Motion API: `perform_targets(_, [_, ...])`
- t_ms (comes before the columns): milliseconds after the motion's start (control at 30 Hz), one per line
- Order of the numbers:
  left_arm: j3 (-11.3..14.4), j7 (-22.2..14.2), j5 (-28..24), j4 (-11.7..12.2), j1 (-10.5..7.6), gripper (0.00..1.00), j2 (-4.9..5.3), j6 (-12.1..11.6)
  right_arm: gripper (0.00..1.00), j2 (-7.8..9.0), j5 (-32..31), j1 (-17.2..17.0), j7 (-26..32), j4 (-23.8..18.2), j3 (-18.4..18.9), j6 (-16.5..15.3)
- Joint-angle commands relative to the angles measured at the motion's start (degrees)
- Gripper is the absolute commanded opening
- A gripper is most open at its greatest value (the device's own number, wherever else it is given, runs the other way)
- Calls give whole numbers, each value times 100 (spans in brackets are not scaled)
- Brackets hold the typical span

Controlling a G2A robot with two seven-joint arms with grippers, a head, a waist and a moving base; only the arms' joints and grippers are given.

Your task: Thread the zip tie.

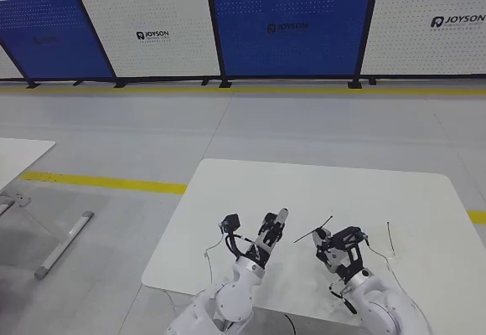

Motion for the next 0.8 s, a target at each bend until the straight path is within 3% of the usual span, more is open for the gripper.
perform_targets(0, [0, -1, -1, 0, 0, 100, 0, 0, 0, -4, 107, -14, 0, -6, 9, 7])
perform_targets(67, [-24, 33, 155, 39, -17, 100, 7, -13, 0, -4, 265, 3, 51, -2, 57, 17])
perform_targets(133, [34, 96, 725, 114, -10, 100, 26, -61, 0, -6, 394, 21, 113, 5, 101, 63])
perform_targets(200, [112, -206, 1240, 108, 11, 100, 68, -256, 0, -9, 428, 48, 229, -11, 97, 114])
perform_targets(333, [166, -430, 2169, 13, 133, 100, 147, -480, 0, -21, 297, 114, 420, -83, -27, 140])
perform_targets(467, [180, -617, 2004, -102, 154, 100, 153, -601, 0, -34, 195, 164, 454, -125, -114, 186])
perform_targets(500, [171, -647, 1941, -112, 149, 96, 153, -611, 0, -36, 170, 169, 450, -130, -128, 208])
perform_targets(533, [170, -673, 1892, -125, 143, 40, 151, -625, 0, -38, 147, 174, 448, -133, -142, 227])
perform_targets(600, [172, -720, 1849, -128, 124, 5, 151, -634, 0, -41, 110, 187, 452, -131, -162, 242])
perform_targets(633, [179, -732, 1874, -120, 113, 0, 151, -627, 0, -41, 98, 192, 457, -127, -166, 242])
perform_targets(767, [214, -727, 1847, -53, 37, 0, 133, -555, 0, -39, 64, 201, 458, -123, -174, 212])
